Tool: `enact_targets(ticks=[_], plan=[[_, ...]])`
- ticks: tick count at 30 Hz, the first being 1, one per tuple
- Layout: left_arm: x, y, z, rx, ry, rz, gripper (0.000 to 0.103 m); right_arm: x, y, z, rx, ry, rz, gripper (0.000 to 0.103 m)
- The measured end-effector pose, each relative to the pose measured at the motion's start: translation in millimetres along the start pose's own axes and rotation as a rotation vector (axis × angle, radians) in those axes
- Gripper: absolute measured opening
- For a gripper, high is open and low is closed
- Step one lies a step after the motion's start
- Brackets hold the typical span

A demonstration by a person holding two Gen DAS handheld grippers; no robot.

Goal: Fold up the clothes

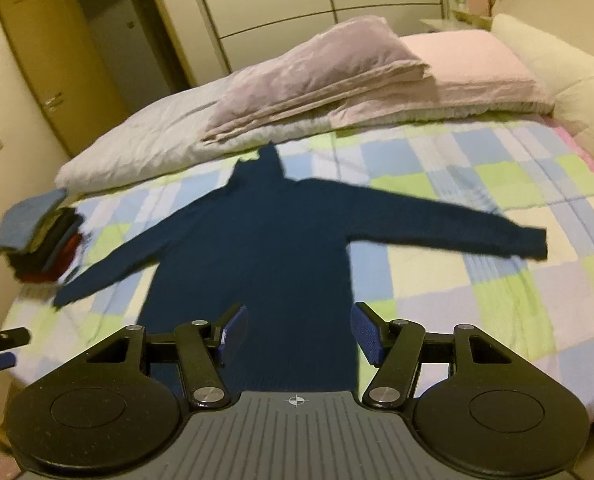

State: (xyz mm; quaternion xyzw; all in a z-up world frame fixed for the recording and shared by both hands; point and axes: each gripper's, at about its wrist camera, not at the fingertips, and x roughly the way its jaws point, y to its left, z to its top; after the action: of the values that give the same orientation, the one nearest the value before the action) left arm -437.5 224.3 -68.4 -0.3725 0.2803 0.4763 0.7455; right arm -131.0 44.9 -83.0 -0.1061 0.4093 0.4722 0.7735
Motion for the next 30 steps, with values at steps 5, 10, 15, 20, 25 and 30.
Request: enact_targets(ticks=[5, 10, 15, 20, 25, 30], plan=[[58, 7, 56, 0.007, 0.039, -0.025, 0.060, 55, 3, 32, 0.080, 0.050, -0.070, 0.061], [122, 31, 118, -0.063, 0.033, -0.012, 0.060, 111, 14, 58, 0.131, 0.085, -0.153, 0.061], [181, 70, 168, -0.204, 0.045, -0.011, 0.060, 164, 25, 73, 0.160, 0.115, -0.224, 0.061], [237, 123, 183, -0.333, 0.051, -0.008, 0.061, 212, 31, 79, 0.164, 0.132, -0.280, 0.061], [293, 186, 172, -0.564, 0.068, 0.030, 0.061, 259, 31, 69, 0.143, 0.179, -0.336, 0.061], [330, 241, 156, -0.758, 0.007, 0.057, 0.060, 299, 32, 45, 0.121, 0.252, -0.360, 0.061]])
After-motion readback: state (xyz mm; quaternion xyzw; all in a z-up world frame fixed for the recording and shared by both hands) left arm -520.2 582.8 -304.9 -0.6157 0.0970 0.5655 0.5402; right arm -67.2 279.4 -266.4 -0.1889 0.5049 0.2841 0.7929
